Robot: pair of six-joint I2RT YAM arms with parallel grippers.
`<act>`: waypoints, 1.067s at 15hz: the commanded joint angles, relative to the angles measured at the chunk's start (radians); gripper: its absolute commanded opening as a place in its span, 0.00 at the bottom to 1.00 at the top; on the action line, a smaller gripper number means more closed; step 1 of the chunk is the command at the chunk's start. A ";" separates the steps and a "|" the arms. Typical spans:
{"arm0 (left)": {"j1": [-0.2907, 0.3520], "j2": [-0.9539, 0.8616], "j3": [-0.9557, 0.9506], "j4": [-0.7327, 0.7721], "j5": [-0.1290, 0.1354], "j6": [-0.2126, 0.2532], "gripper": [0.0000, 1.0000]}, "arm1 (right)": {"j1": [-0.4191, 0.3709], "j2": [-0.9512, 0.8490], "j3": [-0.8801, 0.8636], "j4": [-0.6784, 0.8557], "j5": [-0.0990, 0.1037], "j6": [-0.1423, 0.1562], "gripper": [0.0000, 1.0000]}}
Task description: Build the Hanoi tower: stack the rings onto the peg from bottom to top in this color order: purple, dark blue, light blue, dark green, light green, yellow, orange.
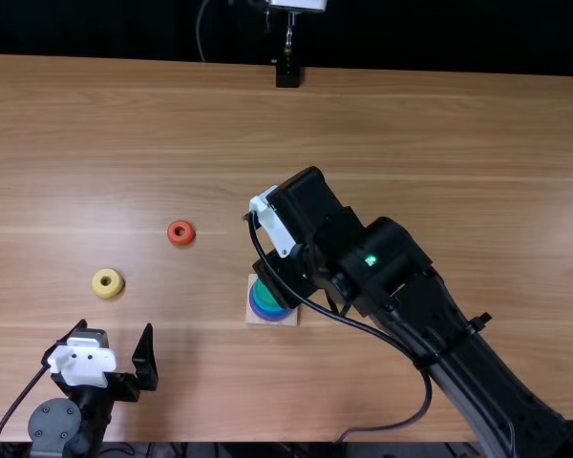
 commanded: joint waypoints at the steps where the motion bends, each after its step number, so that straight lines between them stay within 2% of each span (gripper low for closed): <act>1: 0.011 -0.012 -0.053 -0.010 0.006 0.006 1.00 | 0.008 0.009 0.054 0.003 -0.005 0.009 0.00; 14: 0.011 -0.012 -0.053 -0.010 0.006 0.006 1.00 | 0.005 0.080 0.045 0.002 -0.005 0.010 0.00; 16: 0.011 -0.012 -0.053 -0.010 0.006 0.006 1.00 | 0.003 0.080 0.038 -0.006 -0.005 0.001 0.00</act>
